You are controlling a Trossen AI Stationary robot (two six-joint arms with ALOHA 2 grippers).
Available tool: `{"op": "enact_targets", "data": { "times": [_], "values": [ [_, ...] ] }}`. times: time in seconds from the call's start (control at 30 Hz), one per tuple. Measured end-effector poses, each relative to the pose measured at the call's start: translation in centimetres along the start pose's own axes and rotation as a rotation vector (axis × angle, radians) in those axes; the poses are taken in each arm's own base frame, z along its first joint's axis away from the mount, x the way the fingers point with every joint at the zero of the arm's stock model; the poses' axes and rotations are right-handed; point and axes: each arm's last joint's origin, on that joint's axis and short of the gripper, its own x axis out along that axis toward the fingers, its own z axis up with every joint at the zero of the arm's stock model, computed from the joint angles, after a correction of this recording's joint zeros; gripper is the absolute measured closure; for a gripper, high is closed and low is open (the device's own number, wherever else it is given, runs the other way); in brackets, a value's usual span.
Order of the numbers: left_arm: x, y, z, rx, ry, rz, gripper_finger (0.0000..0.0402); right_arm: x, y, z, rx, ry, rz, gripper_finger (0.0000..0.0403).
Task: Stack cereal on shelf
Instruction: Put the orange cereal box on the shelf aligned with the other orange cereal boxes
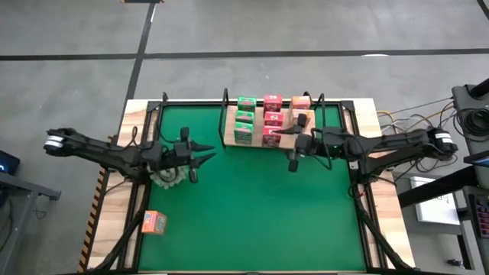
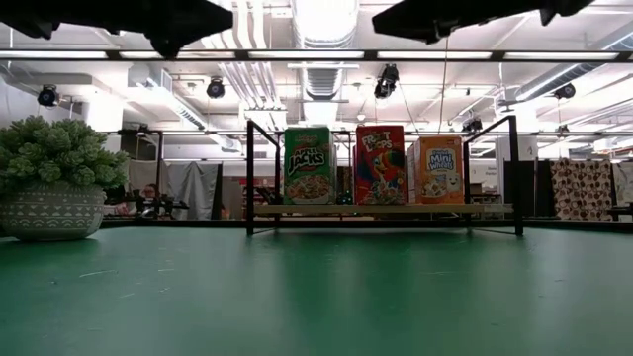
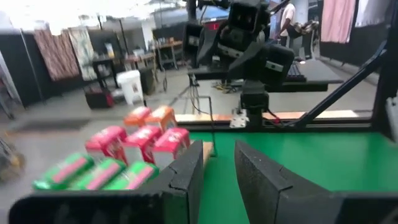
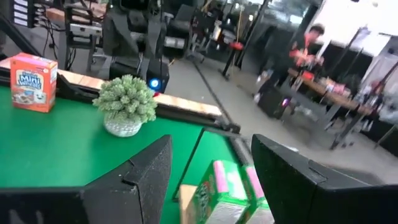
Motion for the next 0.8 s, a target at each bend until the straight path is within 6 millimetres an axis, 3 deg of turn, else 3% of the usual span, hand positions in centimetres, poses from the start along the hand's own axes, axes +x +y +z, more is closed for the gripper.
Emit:
{"op": "enact_targets", "data": {
  "times": [0.17,0.3,0.8],
  "values": [
    [1.0,-0.5,-0.4,-0.149,0.041,-0.006,0.0326,-0.8,-0.1,-0.1,-0.082,-0.073,0.016,0.0193],
    [2.1,-1.5,0.5,-0.214,0.079,-0.028,0.0326,-1.4,-0.1,-0.1,-0.134,-0.129,0.024,0.0193],
    [5.4,-6.0,3.2,-0.328,0.656,-0.005,0.0326,-3.4,-0.7,0.7,-0.228,-0.232,0.050,0.0193]
  ]
}}
